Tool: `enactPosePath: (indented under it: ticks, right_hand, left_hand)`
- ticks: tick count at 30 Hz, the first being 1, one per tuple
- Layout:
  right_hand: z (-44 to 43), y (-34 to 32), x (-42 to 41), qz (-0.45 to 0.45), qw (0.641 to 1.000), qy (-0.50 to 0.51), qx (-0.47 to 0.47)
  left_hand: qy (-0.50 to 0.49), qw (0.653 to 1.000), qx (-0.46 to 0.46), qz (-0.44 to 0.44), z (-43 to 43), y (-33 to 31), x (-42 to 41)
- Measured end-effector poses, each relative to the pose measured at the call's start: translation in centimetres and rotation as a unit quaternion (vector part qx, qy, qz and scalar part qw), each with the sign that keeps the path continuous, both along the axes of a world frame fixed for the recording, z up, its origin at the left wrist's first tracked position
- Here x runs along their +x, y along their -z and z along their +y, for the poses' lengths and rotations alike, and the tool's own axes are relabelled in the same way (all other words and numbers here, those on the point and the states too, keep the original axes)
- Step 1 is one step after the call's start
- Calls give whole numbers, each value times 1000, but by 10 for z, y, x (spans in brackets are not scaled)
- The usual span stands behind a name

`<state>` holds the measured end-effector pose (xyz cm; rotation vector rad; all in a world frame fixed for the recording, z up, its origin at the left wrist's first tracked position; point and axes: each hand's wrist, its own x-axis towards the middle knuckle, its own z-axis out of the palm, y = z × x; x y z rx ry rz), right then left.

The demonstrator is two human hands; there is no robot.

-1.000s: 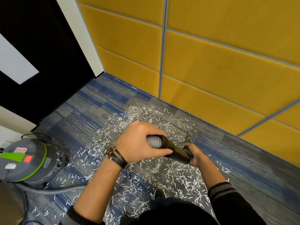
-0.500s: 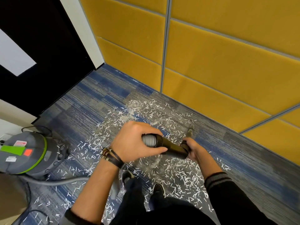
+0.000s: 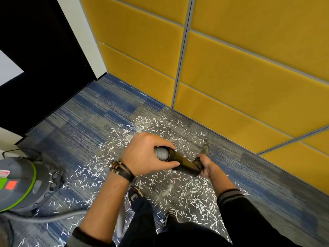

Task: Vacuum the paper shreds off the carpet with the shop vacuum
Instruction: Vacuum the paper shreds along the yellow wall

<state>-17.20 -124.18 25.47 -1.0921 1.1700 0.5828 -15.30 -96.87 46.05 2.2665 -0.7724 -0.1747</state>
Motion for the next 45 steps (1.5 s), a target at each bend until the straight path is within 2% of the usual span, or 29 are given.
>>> enactPosePath:
  ticks: [4, 8, 11, 17, 20, 26, 31, 37, 45]
  right_hand:
    - [33, -9, 33, -7, 1000, -7, 12]
    - [24, -21, 58, -1, 1000, -9, -25]
    - [19, -22, 73, 12, 998, 12, -61]
    - [37, -12, 112, 42, 996, 15, -83]
    - [74, -6, 128, 37, 998, 24, -53]
    - [124, -14, 157, 3, 998, 62, 28]
    - [119, -11, 136, 3, 999, 33, 12]
    - [82, -3, 86, 45, 997, 53, 15]
    - [95, -9, 99, 7, 1000, 5, 24]
  left_hand:
    - [26, 1000, 1, -5, 26, -8, 37]
    - [23, 999, -43, 0, 31, -7, 68]
    - [35, 999, -38, -3, 23, -1, 86]
    - [68, 993, 1, 92, 46, 29, 106]
    - [25, 994, -20, 105, 86, 35, 123]
    - [-14, 999, -23, 40, 133, 22, 148]
    - [40, 996, -50, 55, 125, 11, 151]
    - [101, 988, -69, 90, 91, 6, 129]
    - [9, 996, -54, 66, 99, -19, 99]
